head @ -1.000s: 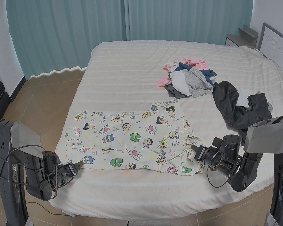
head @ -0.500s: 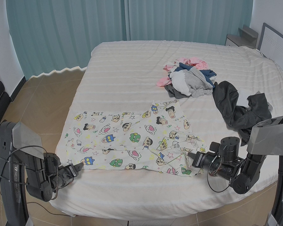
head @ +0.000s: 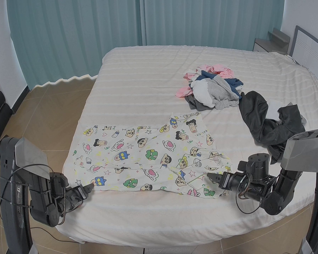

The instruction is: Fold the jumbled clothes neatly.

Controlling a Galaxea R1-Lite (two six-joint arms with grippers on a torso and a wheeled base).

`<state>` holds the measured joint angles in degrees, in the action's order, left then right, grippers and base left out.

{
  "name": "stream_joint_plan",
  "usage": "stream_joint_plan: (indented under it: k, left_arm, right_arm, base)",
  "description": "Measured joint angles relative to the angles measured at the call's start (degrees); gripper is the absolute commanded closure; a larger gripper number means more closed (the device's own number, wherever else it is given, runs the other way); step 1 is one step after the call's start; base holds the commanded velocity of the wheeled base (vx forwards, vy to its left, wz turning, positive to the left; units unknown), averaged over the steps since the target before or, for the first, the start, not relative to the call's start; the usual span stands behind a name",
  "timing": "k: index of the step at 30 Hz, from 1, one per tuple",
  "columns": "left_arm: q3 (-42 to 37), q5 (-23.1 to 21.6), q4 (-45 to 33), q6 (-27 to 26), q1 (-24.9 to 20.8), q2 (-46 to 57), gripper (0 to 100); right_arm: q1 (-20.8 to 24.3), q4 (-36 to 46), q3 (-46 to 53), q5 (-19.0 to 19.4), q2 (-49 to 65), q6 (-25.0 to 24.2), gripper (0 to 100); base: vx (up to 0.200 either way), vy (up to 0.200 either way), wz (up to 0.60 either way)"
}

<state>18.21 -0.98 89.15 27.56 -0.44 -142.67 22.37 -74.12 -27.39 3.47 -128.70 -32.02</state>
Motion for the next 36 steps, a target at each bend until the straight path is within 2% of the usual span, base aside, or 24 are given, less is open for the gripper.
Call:
stream_joint_plan:
  k: [11,14,17,21,25,36]
  left_arm:
    - [0.2,0.0,-0.1,0.0,0.0,-0.3,0]
    - [0.3,0.0,-0.2,0.0,0.0,-0.3,0]
    - [0.4,0.0,-0.2,0.0,0.0,-0.3,0]
    - [0.4,0.1,-0.2,0.0,0.0,-0.3,0]
    - [0.4,0.1,-0.2,0.0,0.0,-0.4,0]
    - [0.2,0.2,-0.1,0.0,0.3,-0.6,0]
  right_arm:
    - [-1.8,7.7,-3.1,0.4,9.8,-0.4,0]
    - [0.5,7.9,-2.6,0.4,12.2,-1.0,0]
    - [5.1,7.7,-1.7,-0.1,12.7,-1.6,0]
    - [9.8,6.2,-1.1,-1.7,10.1,-3.5,0]
    - [12.1,5.1,-1.0,-2.4,6.2,-9.6,0]
    - [12.4,4.2,-2.9,-3.4,-3.3,-13.4,0]
  base:
    - [0.000,0.000,0.00]
    - [0.000,0.000,0.00]
    - [0.000,0.000,0.00]
    - [0.000,0.000,0.00]
    - [0.000,0.000,0.00]
    - [0.000,0.000,0.00]
